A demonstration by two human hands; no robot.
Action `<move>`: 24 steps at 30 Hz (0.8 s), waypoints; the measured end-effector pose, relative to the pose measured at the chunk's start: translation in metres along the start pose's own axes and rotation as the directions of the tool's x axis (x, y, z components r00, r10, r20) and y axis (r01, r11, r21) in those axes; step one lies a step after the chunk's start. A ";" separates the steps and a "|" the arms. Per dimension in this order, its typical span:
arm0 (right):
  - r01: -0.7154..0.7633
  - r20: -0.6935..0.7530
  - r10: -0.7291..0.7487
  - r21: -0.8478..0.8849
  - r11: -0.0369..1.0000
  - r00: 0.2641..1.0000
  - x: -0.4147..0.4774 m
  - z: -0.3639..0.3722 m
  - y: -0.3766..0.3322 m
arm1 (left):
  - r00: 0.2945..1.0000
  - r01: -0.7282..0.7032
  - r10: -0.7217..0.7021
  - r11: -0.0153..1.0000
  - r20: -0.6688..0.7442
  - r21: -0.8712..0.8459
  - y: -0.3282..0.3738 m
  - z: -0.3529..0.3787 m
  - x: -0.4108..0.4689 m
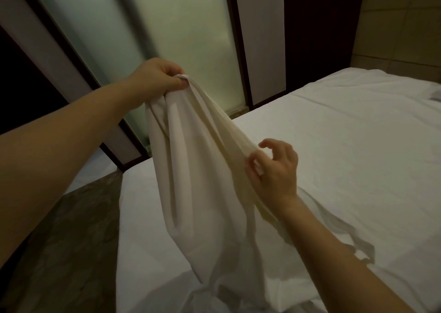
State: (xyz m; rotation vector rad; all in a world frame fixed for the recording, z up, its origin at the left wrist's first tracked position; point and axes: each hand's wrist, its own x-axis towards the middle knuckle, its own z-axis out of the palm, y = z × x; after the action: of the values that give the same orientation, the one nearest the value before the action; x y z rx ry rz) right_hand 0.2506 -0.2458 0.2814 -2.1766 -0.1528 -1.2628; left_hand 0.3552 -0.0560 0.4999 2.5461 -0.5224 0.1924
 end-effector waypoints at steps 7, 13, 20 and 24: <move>-0.091 0.251 0.128 -0.156 0.984 0.959 -0.007 0.017 -0.007 | 1.000 -0.014 0.014 1.000 0.005 -0.001 0.000 0.002 0.003; -0.184 0.281 0.250 -0.240 0.953 0.927 0.003 0.026 -0.004 | 1.000 -0.023 0.023 1.000 0.006 0.012 0.000 0.001 0.002; -0.165 0.326 0.259 -0.288 0.943 0.909 0.011 0.026 0.004 | 1.000 -0.021 0.021 1.000 0.003 0.013 0.001 0.000 0.004; -0.147 0.206 0.189 -0.204 0.968 0.960 0.009 0.023 0.010 | 1.000 -0.017 0.017 1.000 0.007 0.011 -0.001 0.001 0.005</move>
State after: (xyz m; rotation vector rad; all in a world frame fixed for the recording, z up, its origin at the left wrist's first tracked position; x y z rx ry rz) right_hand 0.2765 -0.2433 0.2765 -2.4335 0.0634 -0.9675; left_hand 0.3607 -0.0570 0.5001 2.5547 -0.5477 0.1936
